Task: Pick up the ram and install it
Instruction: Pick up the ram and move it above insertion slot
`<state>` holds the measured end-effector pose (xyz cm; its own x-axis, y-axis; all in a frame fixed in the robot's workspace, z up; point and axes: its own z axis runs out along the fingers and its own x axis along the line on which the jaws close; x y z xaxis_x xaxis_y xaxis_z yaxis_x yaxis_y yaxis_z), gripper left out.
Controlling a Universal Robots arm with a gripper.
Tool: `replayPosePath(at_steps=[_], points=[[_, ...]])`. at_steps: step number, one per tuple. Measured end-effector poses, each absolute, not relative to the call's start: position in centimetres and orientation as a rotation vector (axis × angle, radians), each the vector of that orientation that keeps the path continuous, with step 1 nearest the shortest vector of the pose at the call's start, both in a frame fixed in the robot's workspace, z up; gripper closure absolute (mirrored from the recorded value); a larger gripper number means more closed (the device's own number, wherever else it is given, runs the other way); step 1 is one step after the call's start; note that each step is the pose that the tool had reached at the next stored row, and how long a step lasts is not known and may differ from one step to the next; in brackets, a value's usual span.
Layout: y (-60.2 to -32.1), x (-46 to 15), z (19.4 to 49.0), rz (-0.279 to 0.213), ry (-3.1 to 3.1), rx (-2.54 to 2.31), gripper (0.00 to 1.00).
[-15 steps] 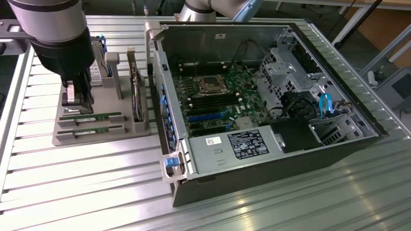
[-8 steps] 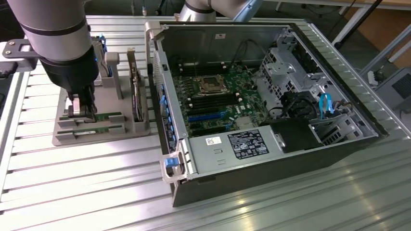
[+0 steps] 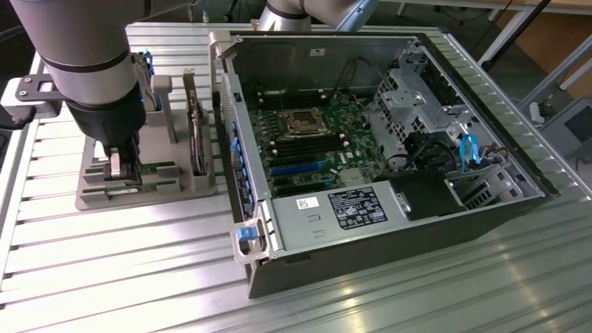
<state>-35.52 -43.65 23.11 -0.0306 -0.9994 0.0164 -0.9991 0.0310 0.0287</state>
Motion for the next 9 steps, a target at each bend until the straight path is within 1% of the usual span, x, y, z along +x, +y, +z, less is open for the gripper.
replayPosePath(at_steps=[9], points=[[-43.83,-35.52,22.64,-0.014,-2.233,2.165,0.71]])
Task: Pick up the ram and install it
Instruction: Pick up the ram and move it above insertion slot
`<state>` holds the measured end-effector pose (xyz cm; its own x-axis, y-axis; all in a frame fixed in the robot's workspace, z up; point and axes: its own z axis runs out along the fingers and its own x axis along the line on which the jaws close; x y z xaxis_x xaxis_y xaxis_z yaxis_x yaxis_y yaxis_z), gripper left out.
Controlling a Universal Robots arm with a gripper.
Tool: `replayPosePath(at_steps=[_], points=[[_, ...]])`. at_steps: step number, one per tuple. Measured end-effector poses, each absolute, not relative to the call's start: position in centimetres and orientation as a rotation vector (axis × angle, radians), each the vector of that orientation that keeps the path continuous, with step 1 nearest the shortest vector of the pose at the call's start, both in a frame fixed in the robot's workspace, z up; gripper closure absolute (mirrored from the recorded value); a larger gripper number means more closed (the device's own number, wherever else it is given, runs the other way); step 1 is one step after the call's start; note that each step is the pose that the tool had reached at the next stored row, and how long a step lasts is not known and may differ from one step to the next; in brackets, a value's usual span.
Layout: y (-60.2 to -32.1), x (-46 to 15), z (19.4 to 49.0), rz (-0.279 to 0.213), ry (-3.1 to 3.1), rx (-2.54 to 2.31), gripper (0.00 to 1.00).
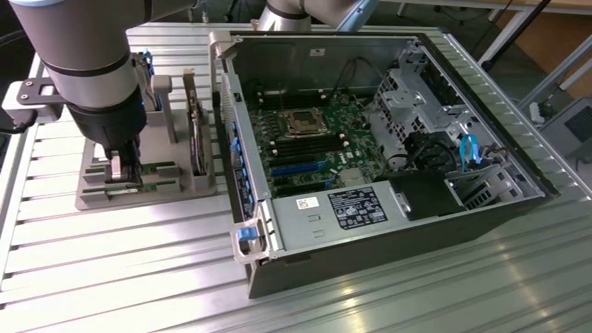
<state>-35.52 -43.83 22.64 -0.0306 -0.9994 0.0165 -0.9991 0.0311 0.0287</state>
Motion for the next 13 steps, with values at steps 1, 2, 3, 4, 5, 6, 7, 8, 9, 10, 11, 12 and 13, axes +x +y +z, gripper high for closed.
replayPosePath(at_steps=[1,2,3,4,5,6,7,8,9,10,11,12,13], points=[[-43.8,-35.5,22.4,-0.014,-2.233,2.165,0.71],[-43.8,-35.5,22.0,-0.014,-2.233,2.165,0.71],[-43.8,-35.5,21.8,-0.014,-2.233,2.165,0.71],[-43.8,-35.5,21.7,-0.014,-2.233,2.165,0.71],[-43.8,-35.5,21.5,-0.014,-2.233,2.165,0.71],[-43.9,-35.5,21.4,-0.014,-2.233,2.165,0.71],[-43.9,-35.5,21.2,-0.014,-2.233,2.165,0.71],[-43.9,-35.5,21.1,-0.014,-2.233,2.165,0.71],[-43.9,-35.5,21.1,-0.014,-2.232,2.165,0.71],[-43.9,-35.5,21.0,-0.014,-2.232,2.165,0.71],[-43.9,-35.5,21.0,-0.014,-2.233,2.165,0.71],[-43.9,-35.3,21.0,-0.014,-2.233,2.165,0.71],[-43.9,-35.2,21.0,-0.014,-2.233,2.165,0.71]])
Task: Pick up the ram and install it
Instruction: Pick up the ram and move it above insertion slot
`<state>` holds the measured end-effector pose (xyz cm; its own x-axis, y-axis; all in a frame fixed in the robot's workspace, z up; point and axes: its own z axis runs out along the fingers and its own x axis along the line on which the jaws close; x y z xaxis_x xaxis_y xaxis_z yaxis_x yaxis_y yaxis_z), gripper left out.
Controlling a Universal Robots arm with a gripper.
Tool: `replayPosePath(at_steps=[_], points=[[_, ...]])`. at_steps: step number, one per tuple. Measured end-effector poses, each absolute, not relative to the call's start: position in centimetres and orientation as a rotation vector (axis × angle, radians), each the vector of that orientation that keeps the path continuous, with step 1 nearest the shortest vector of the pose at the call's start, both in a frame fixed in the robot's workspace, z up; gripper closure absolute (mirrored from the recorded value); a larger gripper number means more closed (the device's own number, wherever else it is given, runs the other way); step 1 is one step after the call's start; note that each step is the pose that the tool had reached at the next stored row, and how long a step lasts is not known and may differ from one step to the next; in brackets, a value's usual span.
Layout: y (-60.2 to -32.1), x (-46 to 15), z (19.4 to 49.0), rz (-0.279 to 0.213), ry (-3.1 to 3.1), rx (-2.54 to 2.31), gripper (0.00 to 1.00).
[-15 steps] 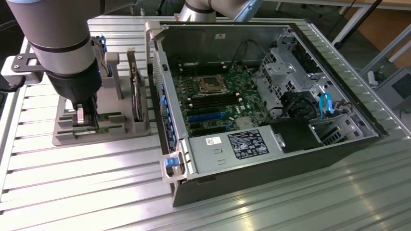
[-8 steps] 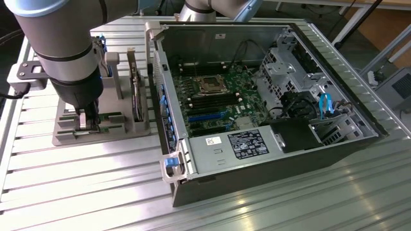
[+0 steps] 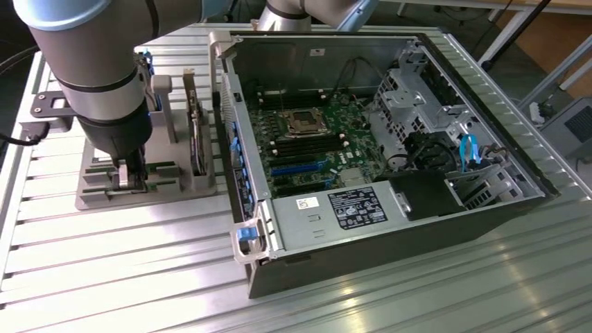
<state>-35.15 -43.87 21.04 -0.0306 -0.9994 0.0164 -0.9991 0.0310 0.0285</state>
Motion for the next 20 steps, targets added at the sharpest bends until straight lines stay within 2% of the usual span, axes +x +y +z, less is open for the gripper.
replayPosePath(at_steps=[18,19,20], points=[[-43.87,-34.43,21.14,-0.014,-2.233,2.165,0.71],[-43.87,-34.43,21.14,-0.014,-2.233,2.165,0.8],[-43.87,-34.43,21.14,-0.014,-2.233,2.165,0.8]])
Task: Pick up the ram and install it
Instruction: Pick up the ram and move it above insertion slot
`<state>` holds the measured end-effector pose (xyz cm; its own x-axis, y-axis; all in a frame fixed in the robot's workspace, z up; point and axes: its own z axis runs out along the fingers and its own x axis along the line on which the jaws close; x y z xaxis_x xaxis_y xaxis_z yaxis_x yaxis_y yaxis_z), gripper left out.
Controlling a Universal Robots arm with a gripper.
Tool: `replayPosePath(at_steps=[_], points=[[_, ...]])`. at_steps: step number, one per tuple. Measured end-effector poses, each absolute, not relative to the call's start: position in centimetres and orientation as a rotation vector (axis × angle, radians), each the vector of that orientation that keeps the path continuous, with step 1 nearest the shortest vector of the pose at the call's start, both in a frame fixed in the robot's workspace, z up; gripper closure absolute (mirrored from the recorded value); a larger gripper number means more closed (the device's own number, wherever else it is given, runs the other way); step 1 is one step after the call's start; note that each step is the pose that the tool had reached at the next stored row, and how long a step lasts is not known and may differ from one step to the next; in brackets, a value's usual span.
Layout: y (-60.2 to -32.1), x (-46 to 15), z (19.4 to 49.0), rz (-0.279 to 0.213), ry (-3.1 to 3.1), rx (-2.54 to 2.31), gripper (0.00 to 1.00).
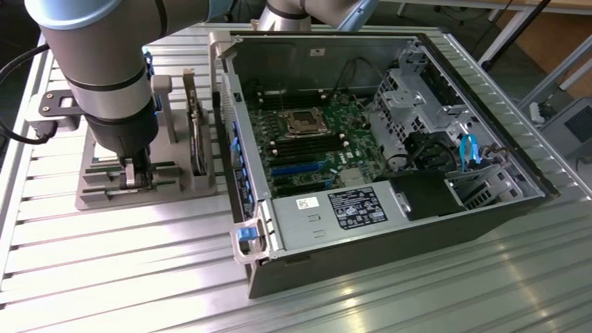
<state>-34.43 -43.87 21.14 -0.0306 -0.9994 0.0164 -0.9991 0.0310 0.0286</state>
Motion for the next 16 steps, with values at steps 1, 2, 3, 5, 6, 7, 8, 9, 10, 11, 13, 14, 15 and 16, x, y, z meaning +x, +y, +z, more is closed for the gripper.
replayPosePath(at_steps=[1,2,3,5,6,7,8,9,10,11,13,14,15,16], points=[[-43.9,-34.4,21.1,-0.014,-2.233,2.165,0.8],[-43.9,-34.4,21.1,-0.014,-2.233,2.165,0.8],[-43.9,-34.4,21.1,-0.014,-2.233,2.165,0.8],[-43.9,-34.4,21.1,-0.014,-2.233,2.165,0.89],[-43.9,-34.4,21.1,-0.014,-2.233,2.165,0.89],[-43.9,-34.4,21.1,-0.014,-2.233,2.165,0.89],[-43.9,-34.4,21.1,-0.014,-2.233,2.165,0.89],[-43.9,-34.4,21.1,-0.014,-2.233,2.165,0.89],[-43.9,-34.4,21.3,-0.016,-2.233,2.165,0.89],[-43.9,-34.4,21.6,-0.017,-2.234,2.166,0.89],[-43.9,-34.4,22.3,-0.017,-2.234,2.166,0.89],[-43.9,-34.4,23.0,-0.017,-2.234,2.166,0.89],[-43.9,-34.4,23.3,-0.017,-2.234,2.166,0.89],[-43.9,-34.4,23.7,-0.017,-2.234,2.166,0.89]])
